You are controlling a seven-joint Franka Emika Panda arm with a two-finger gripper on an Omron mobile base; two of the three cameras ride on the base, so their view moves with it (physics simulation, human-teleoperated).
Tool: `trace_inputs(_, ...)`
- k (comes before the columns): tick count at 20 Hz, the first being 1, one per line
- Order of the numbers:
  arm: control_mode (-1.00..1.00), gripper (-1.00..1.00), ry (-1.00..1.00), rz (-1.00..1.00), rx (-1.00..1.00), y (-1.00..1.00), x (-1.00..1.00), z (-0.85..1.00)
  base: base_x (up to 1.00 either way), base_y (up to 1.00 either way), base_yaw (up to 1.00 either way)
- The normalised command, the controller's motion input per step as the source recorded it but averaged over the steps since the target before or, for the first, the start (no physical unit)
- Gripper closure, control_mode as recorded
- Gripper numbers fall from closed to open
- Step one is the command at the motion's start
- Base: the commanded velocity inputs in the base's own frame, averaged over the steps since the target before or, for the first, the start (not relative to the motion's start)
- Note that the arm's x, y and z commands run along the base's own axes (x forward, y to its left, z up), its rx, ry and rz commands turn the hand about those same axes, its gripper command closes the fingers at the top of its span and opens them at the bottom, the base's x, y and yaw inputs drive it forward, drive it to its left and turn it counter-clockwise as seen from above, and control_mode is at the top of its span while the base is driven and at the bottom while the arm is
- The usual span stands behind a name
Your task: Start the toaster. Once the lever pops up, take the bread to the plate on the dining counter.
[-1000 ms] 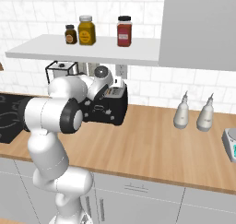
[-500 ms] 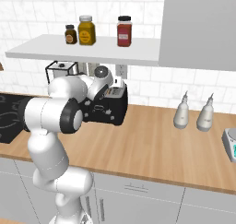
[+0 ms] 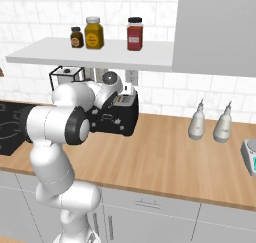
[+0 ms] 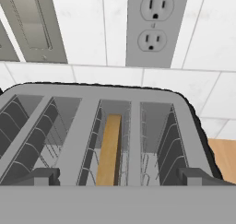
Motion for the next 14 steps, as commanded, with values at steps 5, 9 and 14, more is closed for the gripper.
trace_inputs(5,-1.00,-1.00,0.00,0.00,0.00,0.00,0.00,0.00,0.00,0.00,0.00)
trace_inputs(9,-1.00,-1.00,0.00,0.00,0.00,0.00,0.00,0.00,0.00,0.00,0.00)
trace_inputs(14,-1.00,-1.00,0.00,0.00,0.00,0.00,0.00,0.00,0.00,0.00,0.00)
